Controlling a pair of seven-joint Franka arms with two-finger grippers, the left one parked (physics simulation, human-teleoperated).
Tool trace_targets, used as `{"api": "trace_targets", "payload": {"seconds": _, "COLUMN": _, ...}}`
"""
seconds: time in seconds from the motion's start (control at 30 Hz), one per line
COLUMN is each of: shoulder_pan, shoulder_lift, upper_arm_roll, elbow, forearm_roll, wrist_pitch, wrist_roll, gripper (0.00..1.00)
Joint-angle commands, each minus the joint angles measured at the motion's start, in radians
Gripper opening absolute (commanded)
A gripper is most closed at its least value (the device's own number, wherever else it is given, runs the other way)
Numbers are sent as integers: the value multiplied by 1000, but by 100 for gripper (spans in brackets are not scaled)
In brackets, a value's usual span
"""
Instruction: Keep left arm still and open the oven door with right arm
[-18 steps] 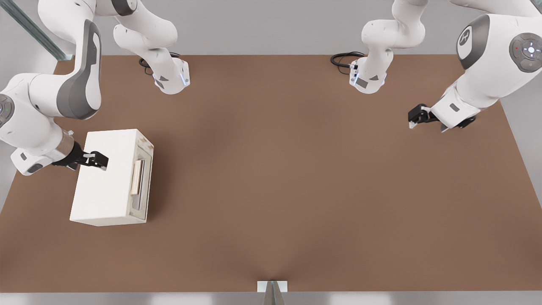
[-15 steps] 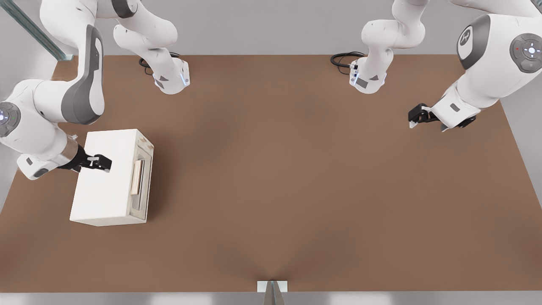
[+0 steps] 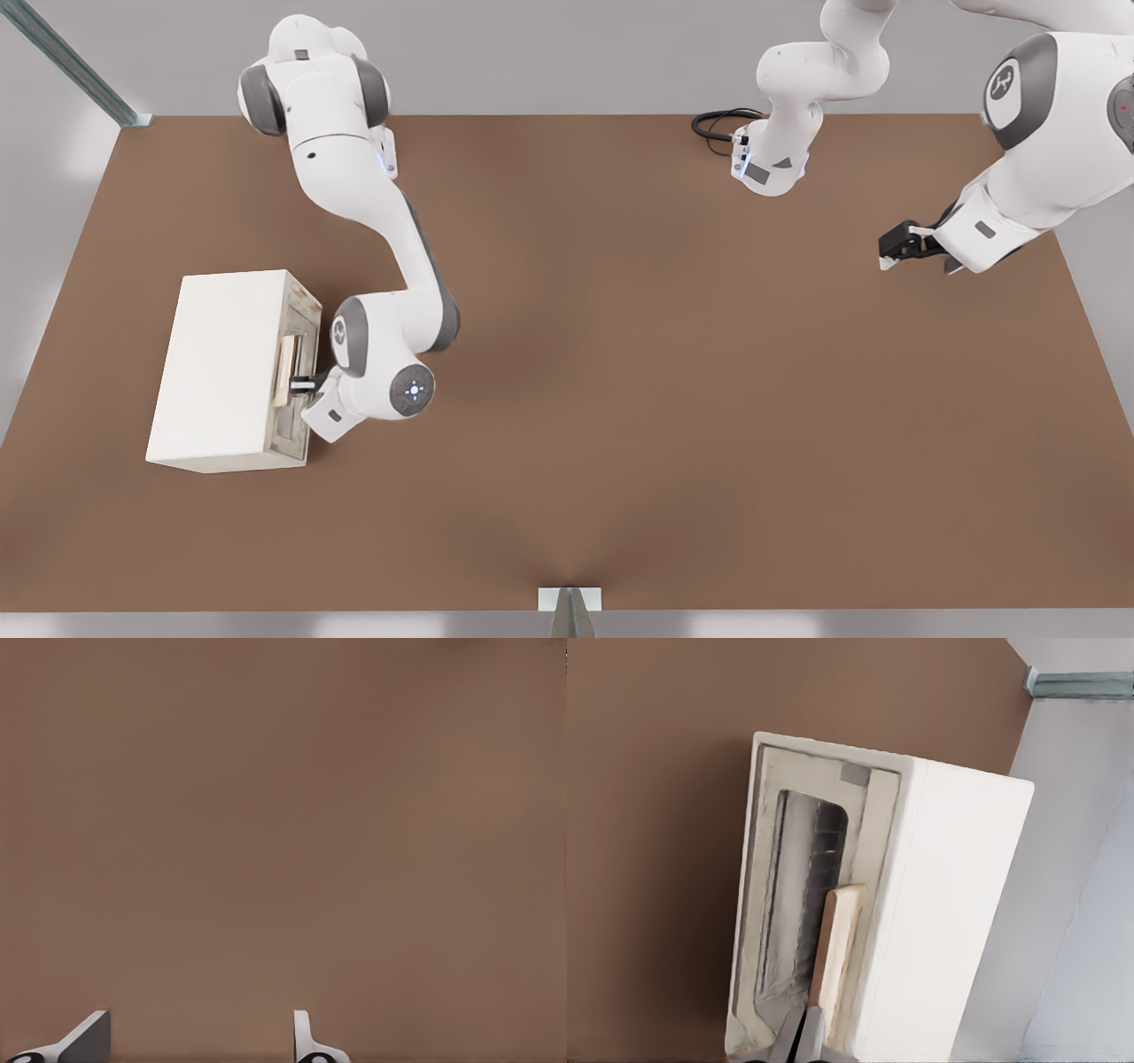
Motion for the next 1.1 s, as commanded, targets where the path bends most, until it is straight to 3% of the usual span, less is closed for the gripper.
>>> {"api": "trace_targets", "payload": {"seconds": 0.0, "shoulder_pan": -5, "shoulder_lift": -22, "upper_arm_roll": 7, "elbow": -62, "forearm_roll": -69, "wrist_pitch": -55, "wrist_roll": 251, "gripper": 21}}
{"api": "trace_targets", "payload": {"seconds": 0.1, "shoulder_pan": -5, "shoulder_lift": -67, "upper_arm_roll": 33, "elbow": -128, "forearm_roll": -70, "wrist_pitch": -55, "wrist_roll": 254, "gripper": 21}}
{"api": "trace_targets", "payload": {"seconds": 0.47, "shoulder_pan": -19, "shoulder_lift": -39, "upper_arm_roll": 39, "elbow": -207, "forearm_roll": -136, "wrist_pitch": 75, "wrist_roll": 309, "gripper": 21}}
{"api": "trace_targets", "payload": {"seconds": 1.07, "shoulder_pan": -47, "shoulder_lift": -41, "upper_arm_roll": 39, "elbow": -257, "forearm_roll": -135, "wrist_pitch": 66, "wrist_roll": 294, "gripper": 21}}
